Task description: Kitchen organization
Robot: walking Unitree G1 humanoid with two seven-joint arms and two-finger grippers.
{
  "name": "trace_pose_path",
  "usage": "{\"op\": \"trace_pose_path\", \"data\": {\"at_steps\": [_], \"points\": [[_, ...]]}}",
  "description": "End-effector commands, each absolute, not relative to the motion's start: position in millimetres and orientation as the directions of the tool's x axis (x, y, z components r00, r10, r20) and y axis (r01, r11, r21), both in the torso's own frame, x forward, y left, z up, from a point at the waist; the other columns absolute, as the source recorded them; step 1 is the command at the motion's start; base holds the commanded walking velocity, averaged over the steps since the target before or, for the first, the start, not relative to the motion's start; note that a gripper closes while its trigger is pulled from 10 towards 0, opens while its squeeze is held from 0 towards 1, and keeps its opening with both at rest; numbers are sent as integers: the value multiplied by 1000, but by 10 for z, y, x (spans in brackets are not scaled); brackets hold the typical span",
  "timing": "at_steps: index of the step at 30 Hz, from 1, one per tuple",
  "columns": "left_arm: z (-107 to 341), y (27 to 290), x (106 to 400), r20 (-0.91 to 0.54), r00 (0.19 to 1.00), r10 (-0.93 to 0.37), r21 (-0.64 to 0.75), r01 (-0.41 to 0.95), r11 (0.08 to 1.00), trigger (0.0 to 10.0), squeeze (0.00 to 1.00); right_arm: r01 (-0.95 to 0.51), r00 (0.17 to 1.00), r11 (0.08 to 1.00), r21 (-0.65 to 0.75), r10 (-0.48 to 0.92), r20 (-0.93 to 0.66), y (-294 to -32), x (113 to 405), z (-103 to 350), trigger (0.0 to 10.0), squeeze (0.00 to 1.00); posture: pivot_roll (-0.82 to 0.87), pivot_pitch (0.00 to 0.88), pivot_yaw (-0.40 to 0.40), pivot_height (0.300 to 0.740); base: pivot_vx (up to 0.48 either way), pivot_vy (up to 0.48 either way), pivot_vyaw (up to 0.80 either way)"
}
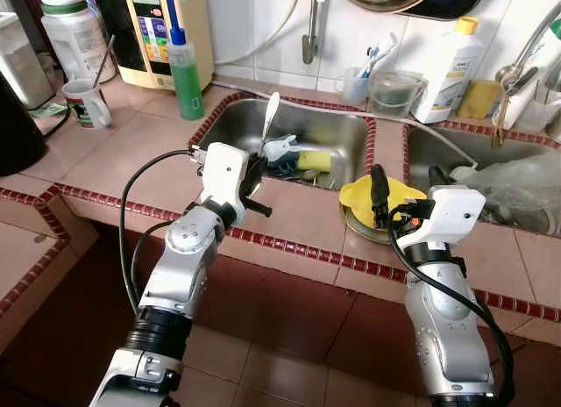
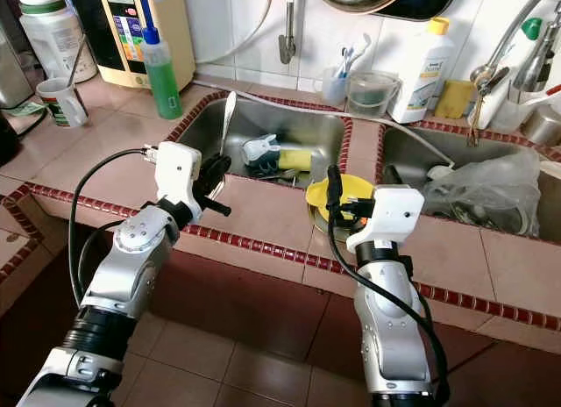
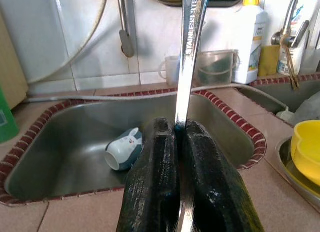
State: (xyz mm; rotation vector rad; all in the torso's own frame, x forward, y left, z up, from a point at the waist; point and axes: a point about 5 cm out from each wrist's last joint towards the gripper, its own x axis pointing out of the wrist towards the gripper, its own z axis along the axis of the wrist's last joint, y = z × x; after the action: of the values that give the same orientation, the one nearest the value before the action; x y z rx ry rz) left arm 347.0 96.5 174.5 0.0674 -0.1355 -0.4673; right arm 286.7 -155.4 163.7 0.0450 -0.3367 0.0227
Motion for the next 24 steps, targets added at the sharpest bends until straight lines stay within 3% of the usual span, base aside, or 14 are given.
{"op": "trace_pose_path", "data": {"at_steps": [1, 8, 24], "points": [[1766, 948, 3480, 113, 879, -463, 95, 454, 886, 10000, 0, -31, 941, 999, 37, 16, 338, -1560, 2874, 1661, 10000, 0, -9, 0, 16, 740, 0, 0, 0], [1760, 933, 3476, 110, 877, -467, 91, 459, 884, 10000, 0, -33, 940, 999, 36, 19, 342, -1565, 2871, 1672, 10000, 0, -12, 0, 15, 740, 239, 0, 0], [1753, 918, 3462, 110, 876, -470, 85, 463, 882, 10000, 0, -42, 941, 999, 34, 28, 338, -1557, 2862, 1667, 10000, 0, -13, 0, 10, 740, 401, 0, 0]]}}
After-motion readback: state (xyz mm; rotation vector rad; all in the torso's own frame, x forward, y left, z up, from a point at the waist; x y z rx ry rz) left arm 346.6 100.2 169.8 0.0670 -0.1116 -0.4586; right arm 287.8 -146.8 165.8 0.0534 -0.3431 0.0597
